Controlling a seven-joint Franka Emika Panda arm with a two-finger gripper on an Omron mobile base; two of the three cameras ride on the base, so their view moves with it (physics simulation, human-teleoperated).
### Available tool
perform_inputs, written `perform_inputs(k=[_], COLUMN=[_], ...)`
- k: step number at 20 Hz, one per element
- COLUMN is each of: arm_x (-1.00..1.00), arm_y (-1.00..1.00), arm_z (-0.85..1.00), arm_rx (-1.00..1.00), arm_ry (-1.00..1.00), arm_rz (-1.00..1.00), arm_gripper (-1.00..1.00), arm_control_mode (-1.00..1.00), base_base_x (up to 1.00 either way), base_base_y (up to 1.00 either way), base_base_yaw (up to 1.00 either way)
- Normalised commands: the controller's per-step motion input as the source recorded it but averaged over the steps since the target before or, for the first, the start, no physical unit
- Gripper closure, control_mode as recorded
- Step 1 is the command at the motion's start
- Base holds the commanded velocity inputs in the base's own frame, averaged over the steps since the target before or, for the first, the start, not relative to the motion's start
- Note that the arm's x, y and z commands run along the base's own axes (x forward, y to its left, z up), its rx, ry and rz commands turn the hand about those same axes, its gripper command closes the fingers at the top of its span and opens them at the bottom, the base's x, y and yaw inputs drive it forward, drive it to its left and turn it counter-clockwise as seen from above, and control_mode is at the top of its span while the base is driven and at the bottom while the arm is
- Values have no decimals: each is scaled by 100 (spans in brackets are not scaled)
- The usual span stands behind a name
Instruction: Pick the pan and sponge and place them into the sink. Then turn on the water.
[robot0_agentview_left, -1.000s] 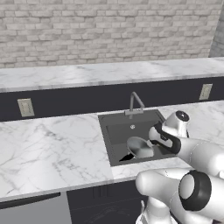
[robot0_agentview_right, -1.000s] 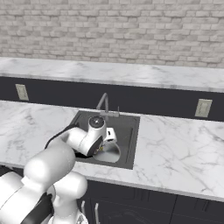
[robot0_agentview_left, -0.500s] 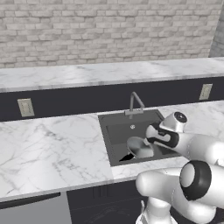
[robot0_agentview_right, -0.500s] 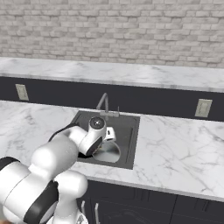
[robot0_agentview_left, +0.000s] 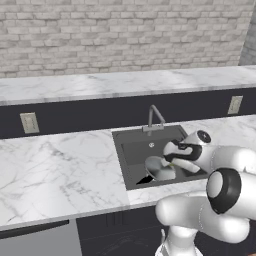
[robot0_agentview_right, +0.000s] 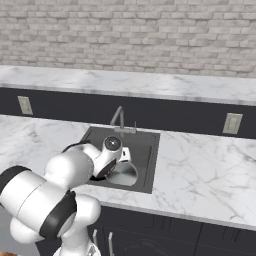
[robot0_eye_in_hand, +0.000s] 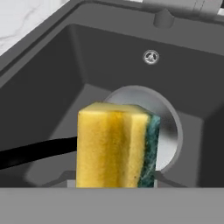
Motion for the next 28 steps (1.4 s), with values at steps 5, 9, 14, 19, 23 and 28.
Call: perform_inputs(k=[5,9,14,19,23,28], arm_x=[8,8,8,3,3,6], arm_y=[7,13,15,15,13,13], arm_z=[-19,-21,-23,-23,-25,-24], arm_rx=[4,4,3,3,3,3], arm_ry=[0,0,0,0,0,0], arm_rz=[1,1,0,0,1,1], arm_gripper=[100,100,100,100,100,100], arm_control_mode=[-100,-100,-100,-100,-100,-100], base_base_x=[0,0,0,0,0,0], base_base_y=[0,0,0,0,0,0], base_base_yaw=[0,0,0,0,0,0])
